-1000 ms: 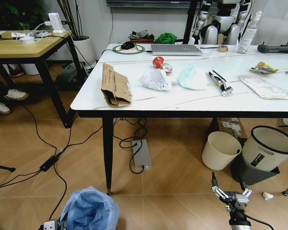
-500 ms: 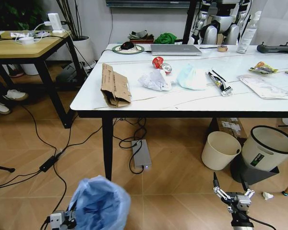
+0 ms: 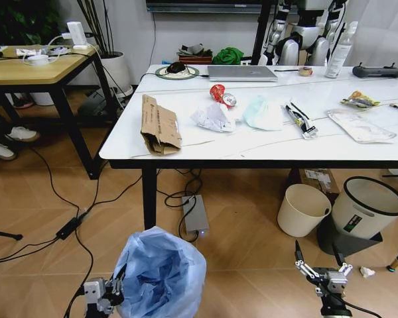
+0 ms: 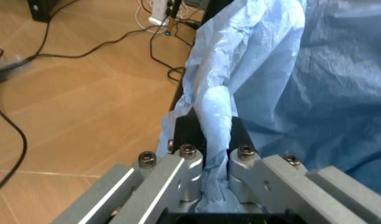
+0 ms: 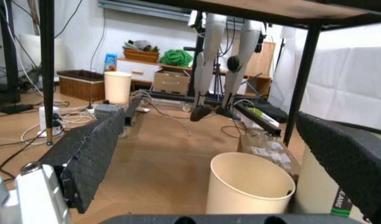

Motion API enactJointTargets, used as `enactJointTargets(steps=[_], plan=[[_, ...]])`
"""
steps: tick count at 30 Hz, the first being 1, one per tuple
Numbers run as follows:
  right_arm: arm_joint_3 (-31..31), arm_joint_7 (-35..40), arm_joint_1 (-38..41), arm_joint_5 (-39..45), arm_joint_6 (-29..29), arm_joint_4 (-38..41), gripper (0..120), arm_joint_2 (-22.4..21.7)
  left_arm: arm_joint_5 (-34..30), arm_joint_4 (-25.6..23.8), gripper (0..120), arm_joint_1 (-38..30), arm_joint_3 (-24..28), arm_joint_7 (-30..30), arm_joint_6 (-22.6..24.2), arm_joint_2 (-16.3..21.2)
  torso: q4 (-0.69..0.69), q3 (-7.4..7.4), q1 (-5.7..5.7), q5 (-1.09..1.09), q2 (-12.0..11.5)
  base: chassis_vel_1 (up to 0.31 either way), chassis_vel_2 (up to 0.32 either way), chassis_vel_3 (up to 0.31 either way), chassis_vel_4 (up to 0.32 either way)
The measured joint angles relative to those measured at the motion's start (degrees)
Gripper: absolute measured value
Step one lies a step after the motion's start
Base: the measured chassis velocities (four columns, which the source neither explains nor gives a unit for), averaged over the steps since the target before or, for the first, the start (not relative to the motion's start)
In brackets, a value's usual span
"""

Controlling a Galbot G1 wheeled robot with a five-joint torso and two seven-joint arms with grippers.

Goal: Pick up the trash bin and place the trash from the table into it.

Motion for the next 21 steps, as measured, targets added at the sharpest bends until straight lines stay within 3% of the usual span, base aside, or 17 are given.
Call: enactJointTargets(steps=[21], plan=[[0.2, 0.3, -0.6, -1.2, -0.5, 1.4, 100, 0.0, -3.3, -3.1, 0, 0.0, 1.5, -2.9, 3.2, 0.9, 0.00, 3.28, 1.85, -0.01, 5.1, 0.000, 0.000, 0.000, 0.000]])
